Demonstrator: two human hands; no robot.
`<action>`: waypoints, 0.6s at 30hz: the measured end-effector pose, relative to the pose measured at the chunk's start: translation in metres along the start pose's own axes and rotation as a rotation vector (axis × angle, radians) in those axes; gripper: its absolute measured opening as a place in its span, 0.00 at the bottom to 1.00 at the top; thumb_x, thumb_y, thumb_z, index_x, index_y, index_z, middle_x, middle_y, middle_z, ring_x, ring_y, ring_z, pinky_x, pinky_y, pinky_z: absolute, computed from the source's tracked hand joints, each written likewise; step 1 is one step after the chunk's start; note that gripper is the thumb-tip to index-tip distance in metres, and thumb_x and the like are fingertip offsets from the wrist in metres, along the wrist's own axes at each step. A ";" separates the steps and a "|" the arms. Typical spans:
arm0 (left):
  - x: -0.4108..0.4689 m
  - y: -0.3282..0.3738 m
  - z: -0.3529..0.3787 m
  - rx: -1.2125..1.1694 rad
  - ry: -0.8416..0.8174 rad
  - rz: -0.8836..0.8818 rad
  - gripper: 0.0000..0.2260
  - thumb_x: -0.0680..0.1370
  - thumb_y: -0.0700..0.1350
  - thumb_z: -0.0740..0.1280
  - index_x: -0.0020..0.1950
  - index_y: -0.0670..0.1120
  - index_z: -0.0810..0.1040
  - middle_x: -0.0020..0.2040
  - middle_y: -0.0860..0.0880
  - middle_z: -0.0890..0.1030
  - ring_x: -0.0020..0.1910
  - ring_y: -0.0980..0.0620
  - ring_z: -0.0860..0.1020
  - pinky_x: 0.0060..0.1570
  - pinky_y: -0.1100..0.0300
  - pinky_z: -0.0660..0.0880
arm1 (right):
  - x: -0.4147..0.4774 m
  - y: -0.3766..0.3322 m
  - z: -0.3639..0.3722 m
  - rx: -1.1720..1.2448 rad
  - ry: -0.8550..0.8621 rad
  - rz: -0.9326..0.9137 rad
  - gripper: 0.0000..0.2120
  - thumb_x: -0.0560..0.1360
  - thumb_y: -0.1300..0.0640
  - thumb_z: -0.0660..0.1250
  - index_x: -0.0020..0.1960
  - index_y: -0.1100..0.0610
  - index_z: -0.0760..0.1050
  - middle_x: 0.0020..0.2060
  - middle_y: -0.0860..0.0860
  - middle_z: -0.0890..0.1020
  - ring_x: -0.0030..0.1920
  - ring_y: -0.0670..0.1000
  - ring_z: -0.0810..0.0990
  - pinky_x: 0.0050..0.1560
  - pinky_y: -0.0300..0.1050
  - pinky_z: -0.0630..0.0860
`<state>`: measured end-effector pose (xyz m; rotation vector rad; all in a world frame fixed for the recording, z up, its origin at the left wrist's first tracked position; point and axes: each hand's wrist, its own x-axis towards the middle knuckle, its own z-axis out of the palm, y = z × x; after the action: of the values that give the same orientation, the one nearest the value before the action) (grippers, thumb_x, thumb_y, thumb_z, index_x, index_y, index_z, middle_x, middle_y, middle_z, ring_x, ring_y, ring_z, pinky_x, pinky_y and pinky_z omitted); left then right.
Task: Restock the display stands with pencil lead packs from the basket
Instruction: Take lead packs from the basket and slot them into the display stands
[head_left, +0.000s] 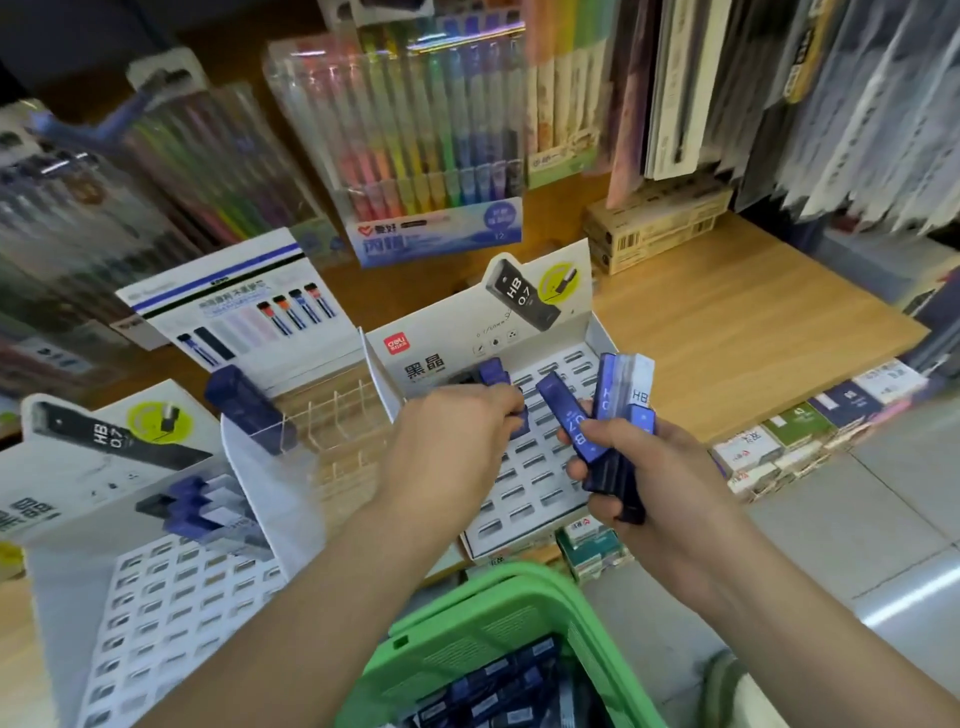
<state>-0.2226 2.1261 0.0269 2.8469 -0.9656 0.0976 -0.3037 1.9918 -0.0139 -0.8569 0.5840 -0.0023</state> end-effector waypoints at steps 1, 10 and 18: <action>0.000 0.001 0.000 0.023 0.011 0.016 0.10 0.80 0.50 0.61 0.55 0.50 0.80 0.51 0.51 0.82 0.52 0.48 0.77 0.51 0.53 0.74 | -0.001 0.001 0.001 -0.005 -0.011 -0.002 0.04 0.76 0.64 0.68 0.51 0.59 0.77 0.35 0.53 0.81 0.30 0.49 0.76 0.21 0.37 0.65; -0.020 0.012 -0.001 -0.287 0.050 0.065 0.14 0.80 0.50 0.60 0.63 0.51 0.79 0.56 0.55 0.80 0.56 0.54 0.73 0.57 0.63 0.68 | -0.007 -0.001 0.001 -0.061 -0.106 -0.084 0.09 0.63 0.54 0.76 0.40 0.56 0.81 0.31 0.51 0.77 0.28 0.47 0.72 0.21 0.34 0.62; -0.036 0.020 -0.002 -0.879 -0.031 -0.226 0.13 0.77 0.43 0.69 0.54 0.62 0.80 0.40 0.58 0.79 0.37 0.61 0.76 0.37 0.66 0.73 | -0.008 0.000 0.000 0.149 -0.112 0.033 0.17 0.66 0.49 0.74 0.47 0.61 0.78 0.31 0.54 0.75 0.27 0.47 0.72 0.18 0.35 0.62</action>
<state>-0.2633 2.1323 0.0276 2.1061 -0.4915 -0.3157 -0.3104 1.9938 -0.0105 -0.6979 0.4865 0.0320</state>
